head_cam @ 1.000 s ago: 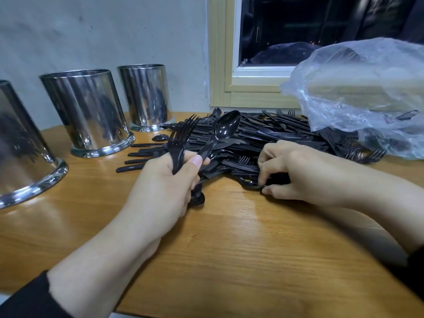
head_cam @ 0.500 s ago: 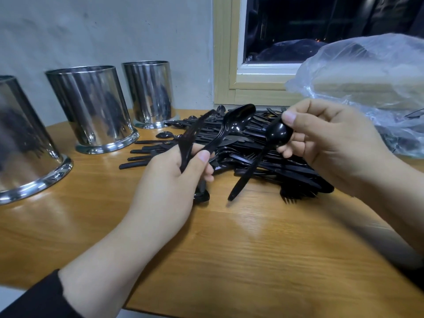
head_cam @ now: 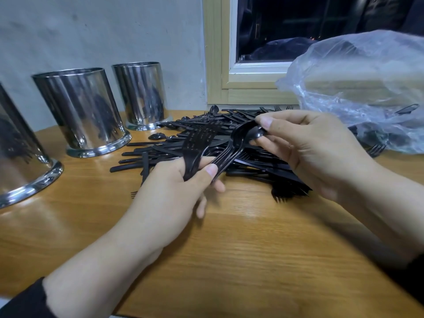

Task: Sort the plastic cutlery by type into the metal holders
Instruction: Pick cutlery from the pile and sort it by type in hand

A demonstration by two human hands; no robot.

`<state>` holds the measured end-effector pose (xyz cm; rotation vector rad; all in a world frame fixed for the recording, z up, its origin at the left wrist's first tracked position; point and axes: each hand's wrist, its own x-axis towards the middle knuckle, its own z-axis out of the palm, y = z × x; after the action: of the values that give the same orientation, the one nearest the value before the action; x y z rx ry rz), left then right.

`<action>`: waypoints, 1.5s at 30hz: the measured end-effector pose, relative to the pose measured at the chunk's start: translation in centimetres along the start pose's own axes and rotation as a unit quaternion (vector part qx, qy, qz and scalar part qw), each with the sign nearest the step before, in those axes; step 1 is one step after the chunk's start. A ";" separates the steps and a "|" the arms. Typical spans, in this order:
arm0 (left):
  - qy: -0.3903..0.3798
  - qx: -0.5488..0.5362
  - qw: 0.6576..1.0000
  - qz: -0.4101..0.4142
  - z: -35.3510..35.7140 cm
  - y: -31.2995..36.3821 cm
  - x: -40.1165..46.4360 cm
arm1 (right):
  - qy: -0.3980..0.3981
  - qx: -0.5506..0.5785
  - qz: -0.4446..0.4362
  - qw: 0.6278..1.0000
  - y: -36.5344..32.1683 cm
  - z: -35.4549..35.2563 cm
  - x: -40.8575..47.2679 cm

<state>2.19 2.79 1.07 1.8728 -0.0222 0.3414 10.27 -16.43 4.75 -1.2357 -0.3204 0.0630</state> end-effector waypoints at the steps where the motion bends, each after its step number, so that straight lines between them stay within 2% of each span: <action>1: -0.013 -0.002 1.000 -0.005 0.0 0.0 -0.1 | -0.003 0.007 0.002 1.000 -0.1 0.1 -0.1; 4: -0.037 -0.017 0.999 -0.019 -0.1 0.0 -0.3 | -0.015 0.008 -0.002 1.000 -0.1 0.3 -0.4; 9: -0.074 -0.038 0.996 -0.026 -0.4 0.3 -0.4 | -0.006 -0.070 -0.021 0.997 0.1 0.3 -0.5; 15: -0.065 -0.058 0.996 -0.026 -0.6 -0.2 -0.1 | -0.044 -0.136 -0.040 0.989 -0.2 -0.1 -0.5; 17: -0.069 -0.072 0.995 -0.025 -0.6 -0.3 0.0 | -0.048 -0.236 -0.070 0.968 -0.3 -0.3 -0.5; 21: -0.088 -0.108 0.990 -0.034 -0.6 0.0 -0.3 | -0.030 -0.420 -0.152 0.894 -0.4 -0.6 -0.7; 25: -0.105 -0.131 0.985 -0.044 -0.6 0.4 -0.5 | -0.005 -0.478 -0.193 0.857 -0.1 -1.1 -0.2; 28: -0.107 -0.129 0.985 -0.035 -0.5 0.5 -0.5 | -0.026 -0.510 -0.194 0.837 0.0 -1.4 0.2; 33: -0.098 -0.071 0.992 -0.018 -0.6 0.2 -0.5 | -0.088 -0.463 -0.145 0.870 0.2 -1.4 0.4; 38: -0.088 -0.075 0.993 0.008 -0.3 0.5 -0.6 | -0.100 -0.471 -0.145 0.865 0.0 -1.7 0.5; 41: -0.071 -0.074 0.995 0.001 -0.3 0.2 -0.5 | -0.129 -0.512 -0.141 0.838 -0.7 -2.3 0.5; 43: -0.043 -0.102 0.994 -0.016 -0.4 0.0 -0.2 | -0.158 -0.560 -0.127 0.803 -1.9 -3.2 0.6; 45: -0.023 -0.128 0.991 -0.037 -0.5 -0.2 0.0 | -0.220 -0.608 -0.086 0.759 -3.0 -4.2 0.6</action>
<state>2.14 3.32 0.98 1.6221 -0.0270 0.2329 11.60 -21.13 6.48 -2.4944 -0.9826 -0.0291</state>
